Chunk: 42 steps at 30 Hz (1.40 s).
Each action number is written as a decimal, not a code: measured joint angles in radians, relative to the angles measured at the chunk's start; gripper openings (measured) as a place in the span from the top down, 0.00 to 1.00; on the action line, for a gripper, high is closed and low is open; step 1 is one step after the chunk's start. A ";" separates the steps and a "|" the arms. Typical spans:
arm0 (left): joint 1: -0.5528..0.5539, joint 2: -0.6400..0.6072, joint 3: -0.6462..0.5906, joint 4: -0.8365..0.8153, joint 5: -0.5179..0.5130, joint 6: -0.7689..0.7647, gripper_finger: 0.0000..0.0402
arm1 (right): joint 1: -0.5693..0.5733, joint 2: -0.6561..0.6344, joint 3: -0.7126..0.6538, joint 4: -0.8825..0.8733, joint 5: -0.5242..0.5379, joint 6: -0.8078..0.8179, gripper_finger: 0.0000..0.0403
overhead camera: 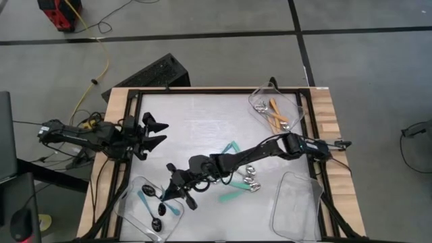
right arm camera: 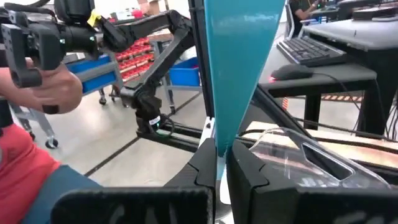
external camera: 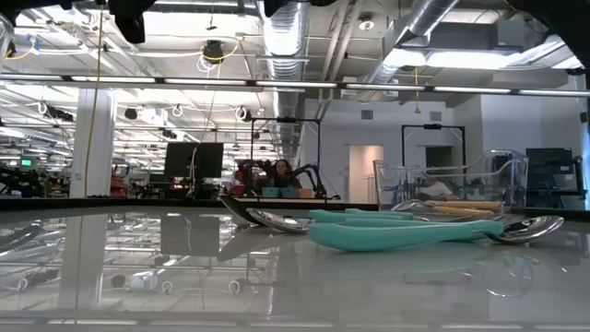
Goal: Sort silverware by color (type)
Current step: Put the blue spoon into the bottom left transparent bin
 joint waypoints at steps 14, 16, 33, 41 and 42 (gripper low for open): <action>0.000 0.000 0.000 -0.019 -0.001 -0.043 0.44 | 0.001 0.003 0.005 0.006 0.000 -0.017 0.91; 0.000 0.000 0.000 -0.018 -0.002 -0.044 0.44 | 0.001 0.003 0.005 0.006 0.000 -0.023 0.91; 0.000 0.000 0.066 -0.056 -0.026 -0.069 0.44 | -0.018 0.002 0.005 0.039 -0.001 -0.041 0.91; 0.000 0.001 0.074 -0.087 -0.027 -0.069 0.44 | -0.047 0.002 0.006 0.044 0.000 -0.017 0.91; 0.000 0.001 0.074 -0.087 -0.028 -0.069 0.44 | -0.048 0.002 0.016 0.038 -0.002 -0.015 0.91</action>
